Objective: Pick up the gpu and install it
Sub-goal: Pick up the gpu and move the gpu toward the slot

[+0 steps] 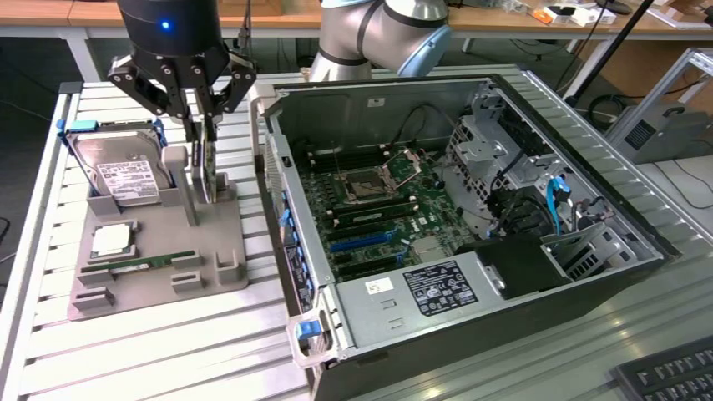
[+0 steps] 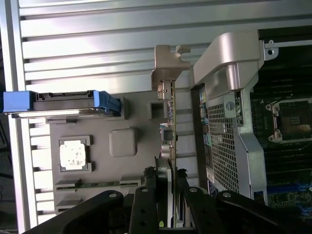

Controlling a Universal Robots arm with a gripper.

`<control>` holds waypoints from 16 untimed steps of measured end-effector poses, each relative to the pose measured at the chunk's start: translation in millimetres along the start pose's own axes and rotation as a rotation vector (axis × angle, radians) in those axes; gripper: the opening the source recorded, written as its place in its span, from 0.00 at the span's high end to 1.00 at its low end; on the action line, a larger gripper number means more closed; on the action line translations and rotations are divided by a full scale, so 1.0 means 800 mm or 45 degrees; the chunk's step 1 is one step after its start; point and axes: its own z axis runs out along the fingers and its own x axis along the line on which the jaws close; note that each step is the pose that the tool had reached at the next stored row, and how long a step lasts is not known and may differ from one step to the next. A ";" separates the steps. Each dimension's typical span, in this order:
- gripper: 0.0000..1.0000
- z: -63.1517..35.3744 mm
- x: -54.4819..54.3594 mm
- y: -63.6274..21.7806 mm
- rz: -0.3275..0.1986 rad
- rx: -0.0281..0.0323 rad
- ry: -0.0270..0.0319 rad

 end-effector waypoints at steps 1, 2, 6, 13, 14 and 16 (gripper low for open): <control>0.74 0.000 0.000 0.000 0.000 -0.0002 0.0000; 0.74 -0.001 0.000 0.000 0.000 -0.0005 0.0001; 0.74 -0.002 0.000 0.000 0.000 -0.0010 0.0000; 0.74 -0.004 0.000 0.000 0.000 -0.0022 0.0002; 0.74 -0.004 0.000 0.000 0.000 -0.0024 0.0002; 0.74 -0.004 0.000 0.000 0.000 -0.0024 0.0002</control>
